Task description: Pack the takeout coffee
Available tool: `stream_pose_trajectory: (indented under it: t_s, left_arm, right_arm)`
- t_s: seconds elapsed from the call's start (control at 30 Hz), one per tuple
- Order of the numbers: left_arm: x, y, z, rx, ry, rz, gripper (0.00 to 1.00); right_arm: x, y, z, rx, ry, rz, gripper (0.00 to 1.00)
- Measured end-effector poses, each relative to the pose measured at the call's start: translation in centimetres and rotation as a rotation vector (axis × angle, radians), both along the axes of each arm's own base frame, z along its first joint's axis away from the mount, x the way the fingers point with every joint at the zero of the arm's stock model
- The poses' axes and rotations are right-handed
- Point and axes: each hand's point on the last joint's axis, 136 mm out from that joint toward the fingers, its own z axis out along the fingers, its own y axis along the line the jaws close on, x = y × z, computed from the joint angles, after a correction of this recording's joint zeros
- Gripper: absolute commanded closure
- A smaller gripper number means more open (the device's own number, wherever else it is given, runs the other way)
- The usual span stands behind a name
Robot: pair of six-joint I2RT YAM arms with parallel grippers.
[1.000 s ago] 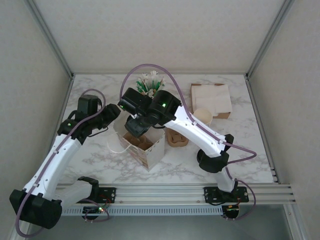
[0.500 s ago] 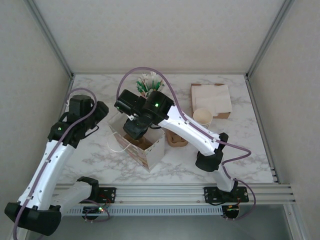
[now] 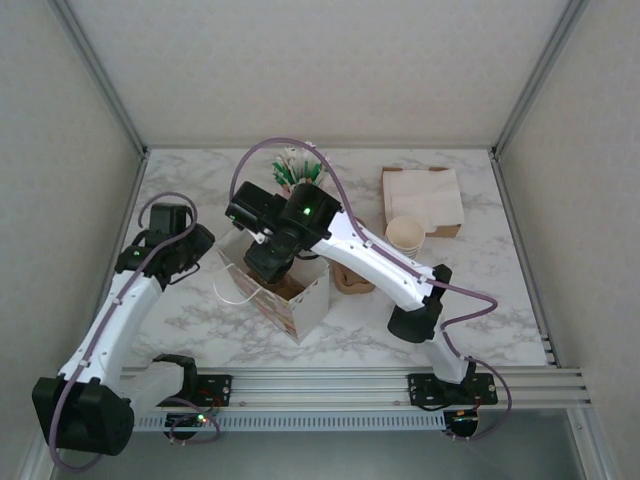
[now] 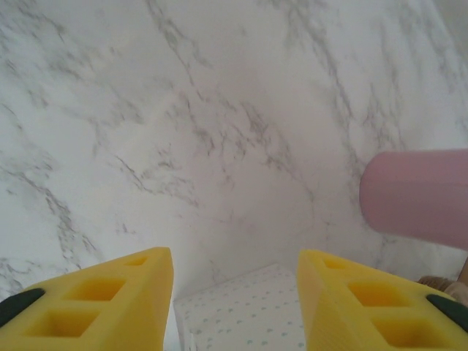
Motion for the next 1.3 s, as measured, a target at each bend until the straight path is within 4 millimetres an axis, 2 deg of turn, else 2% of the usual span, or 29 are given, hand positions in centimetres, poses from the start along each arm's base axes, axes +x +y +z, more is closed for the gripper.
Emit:
stream_pose_trajectory:
  t_s: [0.37, 0.53, 0.73, 1.03, 1.3]
  left_arm:
    - [-0.2, -2.3, -2.6, -0.112, 0.031, -0.066, 0.53]
    - [-0.8, -2.6, -2.1, -0.140, 0.008, -0.066, 0.54]
    - [-2.0, -3.0, -2.5, -0.167, 0.001, -0.068, 0.55]
    - [-2.2, -1.8, -3.0, -0.106, 0.011, -0.031, 0.54]
    - [-1.4, -0.2, -4.4, -0.058, 0.050, 0.017, 0.54]
  right_arm:
    - [0.5, 1.3, -3.1, -0.048, 0.027, 0.004, 0.42]
    - [0.5, 1.2, -4.3, -0.076, 0.049, 0.001, 0.42]
    - [0.4, 0.7, -6.8, -0.139, 0.079, -0.008, 0.43]
    - [0.3, 0.5, -8.5, -0.162, 0.094, -0.014, 0.43]
    - [1.1, 1.6, -8.9, -0.120, 0.077, -0.021, 0.44]
